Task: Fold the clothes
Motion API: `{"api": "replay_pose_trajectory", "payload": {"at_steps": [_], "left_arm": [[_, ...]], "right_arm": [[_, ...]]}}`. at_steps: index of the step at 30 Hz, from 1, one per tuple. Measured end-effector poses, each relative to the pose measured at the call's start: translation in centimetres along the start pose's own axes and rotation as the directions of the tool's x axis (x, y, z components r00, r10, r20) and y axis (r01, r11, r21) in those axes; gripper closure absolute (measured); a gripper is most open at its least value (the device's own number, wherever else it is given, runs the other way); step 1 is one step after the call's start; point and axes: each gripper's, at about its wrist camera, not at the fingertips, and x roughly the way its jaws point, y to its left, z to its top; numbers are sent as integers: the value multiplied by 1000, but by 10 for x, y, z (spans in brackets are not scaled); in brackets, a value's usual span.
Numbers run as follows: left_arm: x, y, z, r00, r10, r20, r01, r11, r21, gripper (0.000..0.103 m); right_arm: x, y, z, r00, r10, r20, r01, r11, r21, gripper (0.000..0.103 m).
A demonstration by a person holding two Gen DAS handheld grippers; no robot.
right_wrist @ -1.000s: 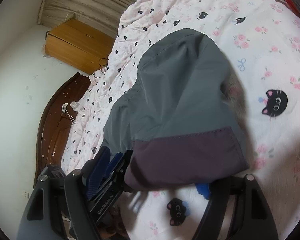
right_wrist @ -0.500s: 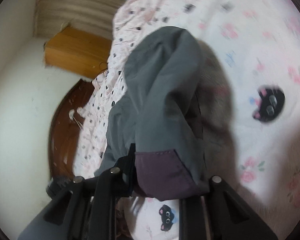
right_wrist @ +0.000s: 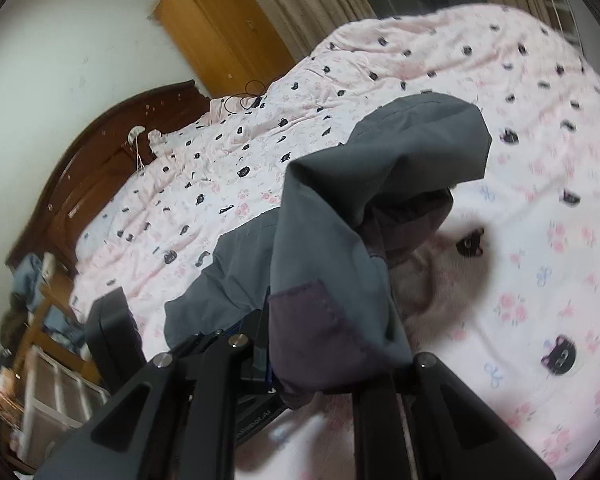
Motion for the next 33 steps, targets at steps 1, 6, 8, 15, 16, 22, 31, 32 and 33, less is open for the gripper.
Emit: {"api": "replay_pose_trajectory", "payload": {"at_steps": [1,6,8,15,16,22,31,32,33], "left_arm": [[-2,1,2,1000,-6,2,6,1000,-8,57],[-5,14,23,999,-31,41,34,998,-62,57],[3,15,32,998,-50,27,51,997,-64,57],[33,-3,41,999,-7,-52,7,1000,3,54],[38,-5,40,998,5,-65,-5,1000,12,53],[39,-9,38,997,22,-68,-21,1000,14,52],[-13,-6,20,998,26,-55,-25,1000,11,52],[-15,-10,16,998,37,-58,-35,999,33,52],[-16,-15,13,997,56,-54,-52,996,71,52]], "right_arm": [[-2,-2,0,1000,-6,2,6,1000,5,89],[-11,-17,-2,1000,-30,-3,31,999,38,90],[-13,-24,-5,999,-36,-11,37,998,48,90],[-13,-32,-9,998,-54,-31,55,998,37,90],[-11,-33,-9,998,-58,-39,60,997,41,90],[-7,-40,-9,997,-61,-53,64,996,57,91],[-10,-37,-6,997,-70,-42,72,997,39,91],[-10,-37,-6,997,-70,-41,72,997,39,91],[-10,-36,-6,997,-70,-41,72,997,39,91]]}}
